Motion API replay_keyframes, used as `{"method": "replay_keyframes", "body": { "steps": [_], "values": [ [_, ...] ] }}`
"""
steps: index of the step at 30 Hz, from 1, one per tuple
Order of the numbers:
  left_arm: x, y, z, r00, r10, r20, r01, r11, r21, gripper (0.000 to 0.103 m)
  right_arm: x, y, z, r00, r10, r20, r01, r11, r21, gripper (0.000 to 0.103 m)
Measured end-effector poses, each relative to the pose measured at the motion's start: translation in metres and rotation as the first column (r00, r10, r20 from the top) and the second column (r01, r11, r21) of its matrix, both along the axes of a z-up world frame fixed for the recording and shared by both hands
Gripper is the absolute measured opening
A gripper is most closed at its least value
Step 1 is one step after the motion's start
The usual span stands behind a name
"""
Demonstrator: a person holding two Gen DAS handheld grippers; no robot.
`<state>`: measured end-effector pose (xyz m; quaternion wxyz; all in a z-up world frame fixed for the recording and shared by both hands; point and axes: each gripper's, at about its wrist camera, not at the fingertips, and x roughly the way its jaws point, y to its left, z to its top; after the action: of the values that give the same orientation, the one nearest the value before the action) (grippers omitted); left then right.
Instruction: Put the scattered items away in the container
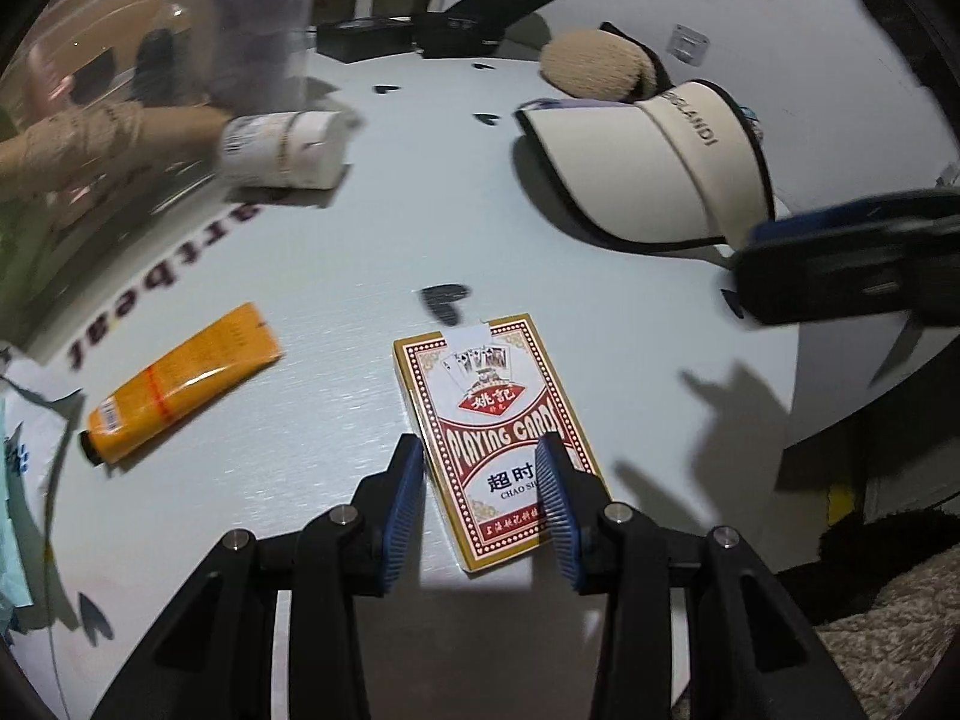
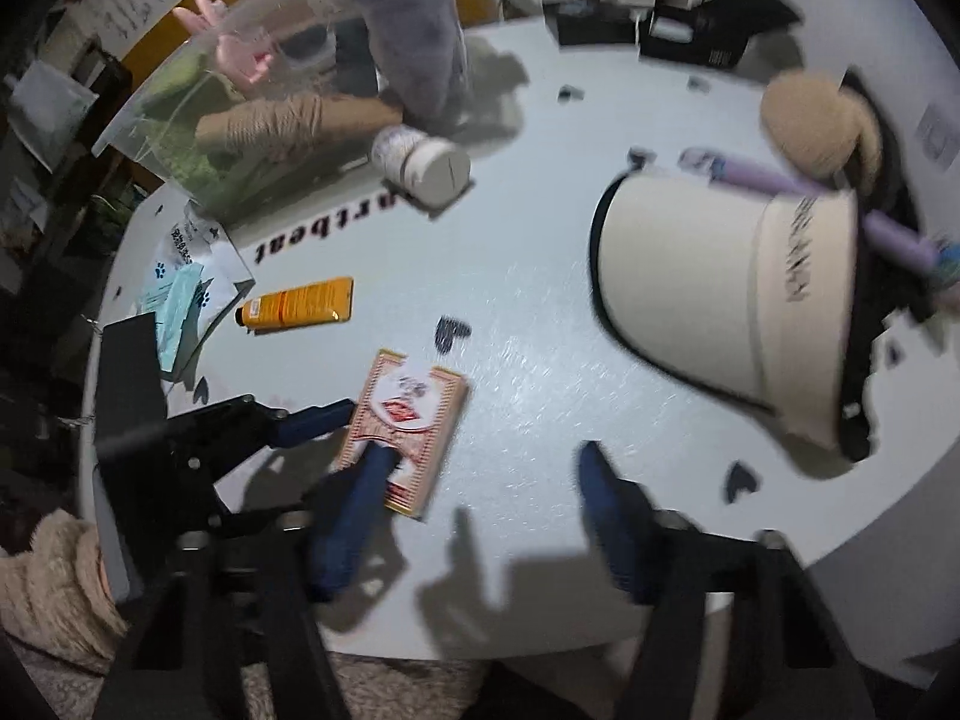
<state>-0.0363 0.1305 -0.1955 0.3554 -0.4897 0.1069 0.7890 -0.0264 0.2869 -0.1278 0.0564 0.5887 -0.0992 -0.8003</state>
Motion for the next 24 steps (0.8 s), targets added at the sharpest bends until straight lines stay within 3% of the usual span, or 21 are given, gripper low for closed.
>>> {"method": "replay_keyframes", "body": {
  "steps": [7, 11, 16, 19, 24],
  "values": [
    [0.016, 0.021, 0.001, 0.999, -0.035, 0.005, 0.035, 0.999, 0.002, 0.039, -0.008, 0.014, -0.046, 0.993, -0.026, 0.116, 0.034, 0.997, -0.063, 0.034],
    [0.020, 0.027, 0.001, 1.000, -0.027, 0.011, 0.027, 1.000, 0.007, 0.039, -0.005, 0.016, -0.064, 0.986, -0.020, 0.164, 0.026, 0.999, -0.034, 0.033],
    [0.023, 0.030, 0.003, 1.000, -0.025, -0.011, 0.024, 0.999, -0.026, 0.039, -0.004, 0.022, -0.068, 0.987, -0.015, 0.162, 0.024, 0.998, -0.056, 0.033],
    [0.031, 0.028, 0.010, 0.998, -0.029, -0.054, 0.026, 0.998, -0.059, 0.057, -0.003, 0.029, -0.074, 0.984, -0.034, 0.177, 0.046, 0.997, -0.062, 0.033],
    [0.043, 0.031, 0.019, 0.990, -0.084, -0.109, 0.076, 0.994, -0.079, 0.059, -0.002, 0.034, -0.078, 0.984, -0.023, 0.178, 0.034, 0.998, -0.055, 0.033]
  ]
}}
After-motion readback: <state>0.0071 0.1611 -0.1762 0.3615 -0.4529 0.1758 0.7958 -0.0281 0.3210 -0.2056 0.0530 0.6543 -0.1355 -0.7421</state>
